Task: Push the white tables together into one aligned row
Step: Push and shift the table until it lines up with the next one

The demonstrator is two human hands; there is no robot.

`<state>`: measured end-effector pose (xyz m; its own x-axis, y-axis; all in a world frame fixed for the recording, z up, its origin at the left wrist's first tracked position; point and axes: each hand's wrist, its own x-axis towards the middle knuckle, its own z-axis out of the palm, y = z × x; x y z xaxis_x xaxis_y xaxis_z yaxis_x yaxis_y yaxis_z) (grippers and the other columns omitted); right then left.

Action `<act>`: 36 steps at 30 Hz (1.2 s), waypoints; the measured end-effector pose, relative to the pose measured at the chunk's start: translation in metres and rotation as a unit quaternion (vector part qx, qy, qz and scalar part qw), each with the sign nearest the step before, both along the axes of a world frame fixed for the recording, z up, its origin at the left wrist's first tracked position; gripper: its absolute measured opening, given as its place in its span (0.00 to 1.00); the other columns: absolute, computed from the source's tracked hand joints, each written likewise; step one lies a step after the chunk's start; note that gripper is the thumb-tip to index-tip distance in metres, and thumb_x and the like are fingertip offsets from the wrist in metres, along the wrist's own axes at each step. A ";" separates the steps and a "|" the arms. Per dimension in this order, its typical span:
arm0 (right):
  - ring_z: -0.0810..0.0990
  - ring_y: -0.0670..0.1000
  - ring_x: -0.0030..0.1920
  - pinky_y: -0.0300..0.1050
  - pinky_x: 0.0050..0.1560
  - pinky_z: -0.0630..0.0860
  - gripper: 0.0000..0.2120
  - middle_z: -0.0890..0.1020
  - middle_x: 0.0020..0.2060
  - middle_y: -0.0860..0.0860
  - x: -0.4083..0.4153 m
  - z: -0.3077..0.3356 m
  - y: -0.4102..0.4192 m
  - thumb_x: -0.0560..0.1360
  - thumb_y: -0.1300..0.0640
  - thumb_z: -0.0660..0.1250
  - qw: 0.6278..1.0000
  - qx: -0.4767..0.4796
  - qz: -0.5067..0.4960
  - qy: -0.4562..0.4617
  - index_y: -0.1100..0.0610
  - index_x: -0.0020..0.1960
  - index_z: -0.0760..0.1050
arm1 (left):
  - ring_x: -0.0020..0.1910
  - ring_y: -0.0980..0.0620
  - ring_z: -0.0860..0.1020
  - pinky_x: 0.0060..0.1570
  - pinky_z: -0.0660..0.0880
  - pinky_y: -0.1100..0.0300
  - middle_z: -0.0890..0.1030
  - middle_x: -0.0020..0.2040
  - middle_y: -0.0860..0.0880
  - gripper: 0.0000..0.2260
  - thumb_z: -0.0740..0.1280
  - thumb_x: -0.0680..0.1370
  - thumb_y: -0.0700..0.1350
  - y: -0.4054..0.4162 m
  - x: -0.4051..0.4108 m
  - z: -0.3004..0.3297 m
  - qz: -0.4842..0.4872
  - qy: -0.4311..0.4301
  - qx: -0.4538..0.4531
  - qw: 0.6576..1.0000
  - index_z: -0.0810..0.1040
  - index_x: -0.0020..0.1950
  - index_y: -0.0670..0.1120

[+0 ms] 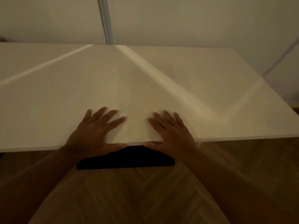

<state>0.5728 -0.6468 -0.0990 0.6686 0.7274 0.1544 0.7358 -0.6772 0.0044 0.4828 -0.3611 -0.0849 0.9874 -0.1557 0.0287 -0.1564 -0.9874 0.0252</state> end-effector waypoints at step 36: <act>0.57 0.68 0.76 0.70 0.70 0.63 0.43 0.56 0.80 0.52 0.130 0.003 -0.262 0.72 0.20 0.43 0.993 -0.115 -0.027 0.000 0.42 0.81 0.48 | 0.80 0.34 0.44 0.74 0.47 0.29 0.45 0.84 0.52 0.44 0.36 0.67 0.83 -0.280 0.117 -0.013 0.100 -0.010 0.040 0.994 0.39 0.80 0.66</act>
